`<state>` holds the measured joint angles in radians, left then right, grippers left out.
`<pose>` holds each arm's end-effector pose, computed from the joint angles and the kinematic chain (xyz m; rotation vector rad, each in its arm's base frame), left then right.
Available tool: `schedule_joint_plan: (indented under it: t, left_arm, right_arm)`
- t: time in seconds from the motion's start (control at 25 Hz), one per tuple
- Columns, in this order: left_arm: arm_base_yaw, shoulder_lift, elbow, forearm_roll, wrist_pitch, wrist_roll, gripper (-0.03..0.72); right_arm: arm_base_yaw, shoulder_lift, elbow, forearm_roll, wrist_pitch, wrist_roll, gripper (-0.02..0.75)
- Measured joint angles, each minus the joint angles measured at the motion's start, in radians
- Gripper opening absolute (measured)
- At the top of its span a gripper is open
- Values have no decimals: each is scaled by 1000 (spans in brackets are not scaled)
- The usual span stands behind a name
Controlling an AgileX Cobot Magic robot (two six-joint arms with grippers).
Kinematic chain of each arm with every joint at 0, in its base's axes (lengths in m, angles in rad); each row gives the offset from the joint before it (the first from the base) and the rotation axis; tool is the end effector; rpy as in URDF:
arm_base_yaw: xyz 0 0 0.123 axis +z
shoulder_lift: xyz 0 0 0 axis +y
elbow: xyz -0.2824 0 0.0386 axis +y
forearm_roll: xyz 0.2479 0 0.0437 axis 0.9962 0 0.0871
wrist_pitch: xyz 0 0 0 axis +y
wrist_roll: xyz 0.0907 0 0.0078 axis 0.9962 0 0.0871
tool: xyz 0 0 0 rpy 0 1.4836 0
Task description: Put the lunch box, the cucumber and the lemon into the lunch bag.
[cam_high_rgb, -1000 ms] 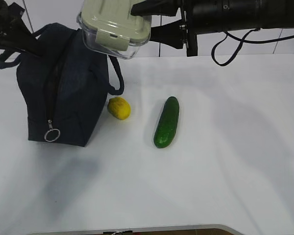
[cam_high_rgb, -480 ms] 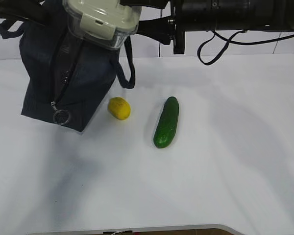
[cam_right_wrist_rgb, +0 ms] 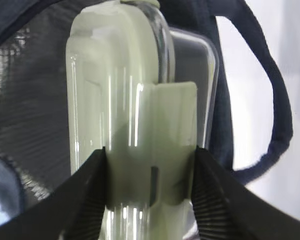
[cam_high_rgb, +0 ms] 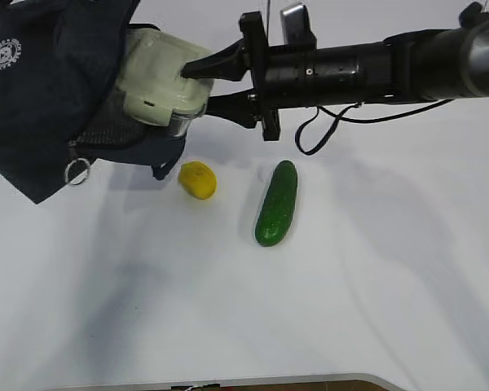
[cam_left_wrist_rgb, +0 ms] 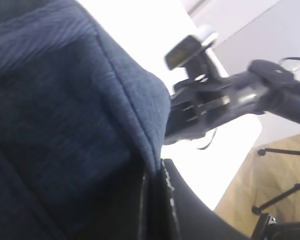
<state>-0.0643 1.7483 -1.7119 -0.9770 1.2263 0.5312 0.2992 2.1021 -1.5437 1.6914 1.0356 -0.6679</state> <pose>0.3649 -0.0947 0.3824 0.5061 2.2779 -1.1056 0.4121 0.2086 0.2400 0.0328 2.1791 1.8499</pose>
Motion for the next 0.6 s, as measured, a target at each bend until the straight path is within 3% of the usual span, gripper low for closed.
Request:
schedule_joint_plan:
  t: [0.24, 0.6]
  left_arm:
    - [-26, 0, 0, 31, 5, -4, -12]
    - [-26, 12, 0, 216, 1, -12, -12]
  right_arm:
    - [93, 57, -155, -2, -4, -11, 378]
    - [118, 190, -299, -6, -12, -10, 378]
